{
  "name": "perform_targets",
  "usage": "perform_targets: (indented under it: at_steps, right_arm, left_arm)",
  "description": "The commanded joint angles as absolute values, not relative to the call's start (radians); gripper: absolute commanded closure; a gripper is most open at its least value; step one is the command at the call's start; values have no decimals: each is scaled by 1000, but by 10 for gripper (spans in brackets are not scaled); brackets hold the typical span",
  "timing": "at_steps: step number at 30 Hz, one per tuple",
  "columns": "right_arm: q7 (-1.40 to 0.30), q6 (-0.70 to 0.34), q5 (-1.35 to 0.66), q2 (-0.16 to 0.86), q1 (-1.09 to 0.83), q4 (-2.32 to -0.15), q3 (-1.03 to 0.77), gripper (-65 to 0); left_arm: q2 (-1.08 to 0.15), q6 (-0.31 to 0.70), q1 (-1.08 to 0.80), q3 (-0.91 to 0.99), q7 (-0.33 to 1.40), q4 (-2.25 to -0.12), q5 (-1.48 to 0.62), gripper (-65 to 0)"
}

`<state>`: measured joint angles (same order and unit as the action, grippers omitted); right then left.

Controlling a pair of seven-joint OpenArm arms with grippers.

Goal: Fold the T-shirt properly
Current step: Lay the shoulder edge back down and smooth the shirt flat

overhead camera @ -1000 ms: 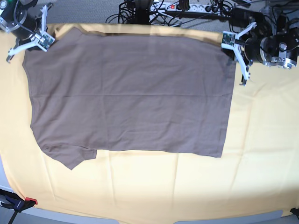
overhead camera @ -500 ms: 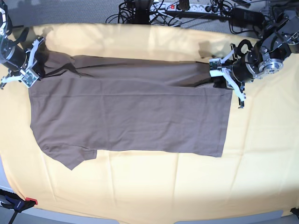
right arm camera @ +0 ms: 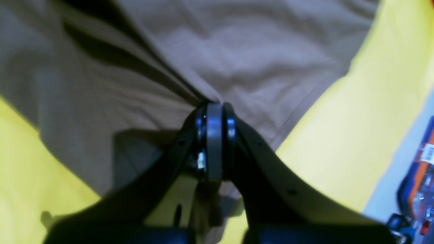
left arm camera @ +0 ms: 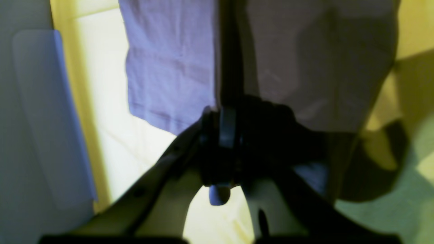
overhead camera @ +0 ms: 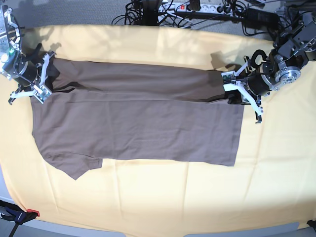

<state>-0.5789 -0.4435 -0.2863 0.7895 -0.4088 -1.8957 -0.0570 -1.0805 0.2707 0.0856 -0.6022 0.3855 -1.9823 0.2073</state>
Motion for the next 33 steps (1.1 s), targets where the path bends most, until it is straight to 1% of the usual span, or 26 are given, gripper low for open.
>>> perform_targets:
  at_steps: [1, 5, 10, 11, 12, 13, 16, 17, 18, 19, 21, 24, 26, 28, 31, 33]
  right_arm:
    - [-558, -424, -283, 809, -397, -1906, -62, 0]
    - [-528, -422, -284, 809, -385, -1906, -30, 0]
    - [-501, -403, -229, 809, -382, -1895, -18, 0]
    - [-501, -389, -226, 809, -375, -1893, -18, 0]
    - [-501, -378, -227, 809, -366, -1888, -18, 0]
    - [-501, -361, -226, 810, -360, -1887, -18, -40]
    - [-521, -339, -228, 810, -339, -1886, -18, -248]
    - [-540, -340, -228, 810, -332, -1886, -18, -302]
    - [-567, -340, -228, 810, -324, -1887, -19, -332]
    - [-604, -343, -231, 811, -311, -1888, -19, -337]
    - [-661, -381, -235, 812, -284, -1891, -19, -336]
    - [-738, -504, -302, 816, -270, -1923, -26, -330]
    - [-808, -585, -390, 818, -275, -1966, -35, -330]
    - [-897, -641, -472, 818, -281, -2008, -43, -330]
    - [-968, -671, -555, 841, -309, -2049, -47, -330]
    - [-973, -675, -551, 856, -340, -2053, -47, -330]
  left_arm:
    - [-1100, 254, 100, -593, 375, -1991, 213, 0]
    - [-1096, 242, 100, -593, 370, -1974, 213, 0]
    - [-1097, 241, 101, -593, 344, -1968, 213, 0]
    - [-1097, 241, 101, -593, 336, -1968, 213, -28]
    - [-1097, 241, 101, -593, 336, -1968, 213, -86]
    - [-1097, 235, 101, -593, 334, -1968, 213, -152]
    - [-1097, 192, 104, -593, 340, -1968, 213, -327]
    - [-1097, 173, 104, -593, 347, -1968, 213, -363]
    - [-1098, 157, 104, -593, 356, -1968, 213, -378]
    - [-1098, 149, 105, -593, 377, -1968, 215, -377]
    - [-1101, 149, 114, -593, 406, -1968, 222, -377]
    - [-1119, 167, 120, -593, 427, -1979, 231, -376]
    - [-1148, 207, 120, -593, 427, -2000, 220, -375]
    - [-1183, 236, 120, -593, 427, -2026, 203, -375]
    - [-1234, 268, 120, -593, 427, -2056, 159, -375]
    - [-1257, 284, 120, -593, 427, -2058, 136, -375]
